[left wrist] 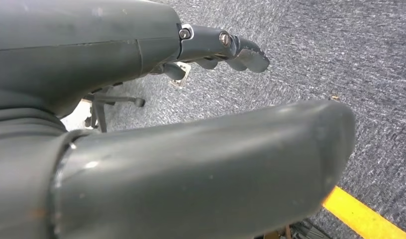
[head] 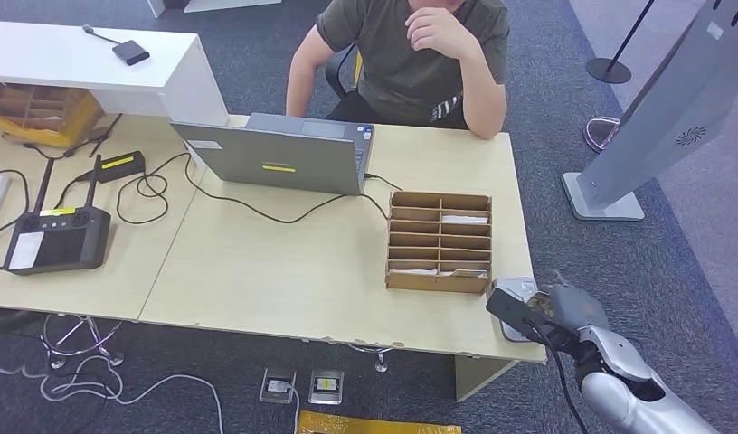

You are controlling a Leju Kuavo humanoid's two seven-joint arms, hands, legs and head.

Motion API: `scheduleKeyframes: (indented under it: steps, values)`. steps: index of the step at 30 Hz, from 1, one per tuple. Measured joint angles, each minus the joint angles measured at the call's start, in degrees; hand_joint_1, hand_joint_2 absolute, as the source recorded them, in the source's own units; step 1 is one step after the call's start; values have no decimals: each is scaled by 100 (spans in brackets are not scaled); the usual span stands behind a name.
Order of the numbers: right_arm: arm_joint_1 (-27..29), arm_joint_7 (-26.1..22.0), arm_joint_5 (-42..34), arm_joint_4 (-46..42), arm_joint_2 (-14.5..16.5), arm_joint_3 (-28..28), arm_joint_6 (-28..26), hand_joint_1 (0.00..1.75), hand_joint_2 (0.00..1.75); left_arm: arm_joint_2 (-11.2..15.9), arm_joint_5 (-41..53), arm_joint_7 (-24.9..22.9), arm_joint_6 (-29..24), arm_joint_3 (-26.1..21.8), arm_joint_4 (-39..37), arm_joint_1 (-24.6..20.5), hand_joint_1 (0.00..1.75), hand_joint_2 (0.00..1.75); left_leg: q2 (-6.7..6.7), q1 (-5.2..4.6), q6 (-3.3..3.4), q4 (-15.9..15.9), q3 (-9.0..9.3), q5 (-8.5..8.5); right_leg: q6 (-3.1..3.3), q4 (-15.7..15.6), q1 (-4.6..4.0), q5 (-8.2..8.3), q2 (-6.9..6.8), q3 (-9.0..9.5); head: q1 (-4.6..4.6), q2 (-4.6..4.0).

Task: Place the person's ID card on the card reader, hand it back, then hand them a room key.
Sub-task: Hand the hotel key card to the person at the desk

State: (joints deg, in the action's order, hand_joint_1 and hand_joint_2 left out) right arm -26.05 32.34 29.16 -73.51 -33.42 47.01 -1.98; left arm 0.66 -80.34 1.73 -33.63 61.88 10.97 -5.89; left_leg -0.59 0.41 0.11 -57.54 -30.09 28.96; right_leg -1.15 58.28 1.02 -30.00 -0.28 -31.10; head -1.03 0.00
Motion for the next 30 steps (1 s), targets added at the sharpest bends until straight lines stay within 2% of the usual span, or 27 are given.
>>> scheduleKeyframes:
  steps: [7,16,30]
  values:
    - [23,422,-12,-465,-280,-316,-203,175,175,7,30,19,66,-1,0,5,0,0,0,-2,1,-2,-3,-5,0,2,2,12,0,-1,1,0]
    - [-602,674,551,-1579,-755,-910,382,175,175,9,-63,48,109,-34,0,4,0,0,0,-1,0,-2,-4,-6,1,4,1,13,-1,-4,1,0]
    - [-925,674,704,-2415,-889,-1340,588,175,175,7,-90,48,115,-108,0,1,0,0,0,0,0,-1,-6,-6,1,4,1,13,-1,-5,1,0]
